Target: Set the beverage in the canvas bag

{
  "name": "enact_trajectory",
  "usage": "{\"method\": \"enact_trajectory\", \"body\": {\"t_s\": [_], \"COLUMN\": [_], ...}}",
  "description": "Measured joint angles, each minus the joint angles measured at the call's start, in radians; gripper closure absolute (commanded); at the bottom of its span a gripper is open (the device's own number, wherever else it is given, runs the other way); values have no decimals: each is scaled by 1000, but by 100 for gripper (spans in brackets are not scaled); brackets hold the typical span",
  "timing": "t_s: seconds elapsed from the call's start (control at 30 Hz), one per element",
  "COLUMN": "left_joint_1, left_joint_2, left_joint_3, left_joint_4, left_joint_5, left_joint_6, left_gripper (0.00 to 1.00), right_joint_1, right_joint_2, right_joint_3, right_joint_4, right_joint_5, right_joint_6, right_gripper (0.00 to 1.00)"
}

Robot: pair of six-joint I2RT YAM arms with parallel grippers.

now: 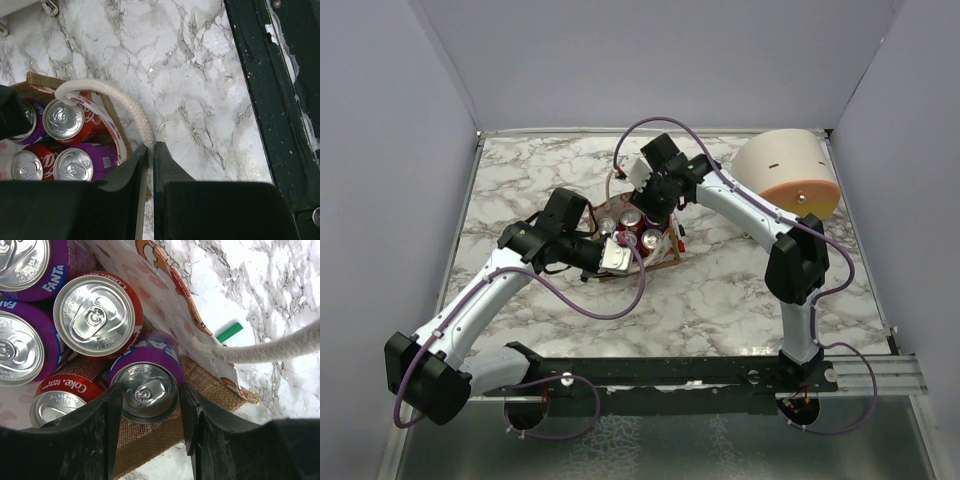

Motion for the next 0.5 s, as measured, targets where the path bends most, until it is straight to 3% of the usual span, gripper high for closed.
{"method": "enact_trajectory", "body": {"t_s": [0.5], "left_joint_1": [0], "left_joint_2": [-2], "left_joint_3": [0], "left_joint_4": [0], "left_joint_5": [-3], "left_joint_6": [0], "left_gripper": [100], "right_joint_1": [0], "right_joint_2": [30], "right_joint_3": [24], "right_joint_4": [78], "right_joint_5": [108], "right_joint_6": [-13], "right_gripper": [54]}}
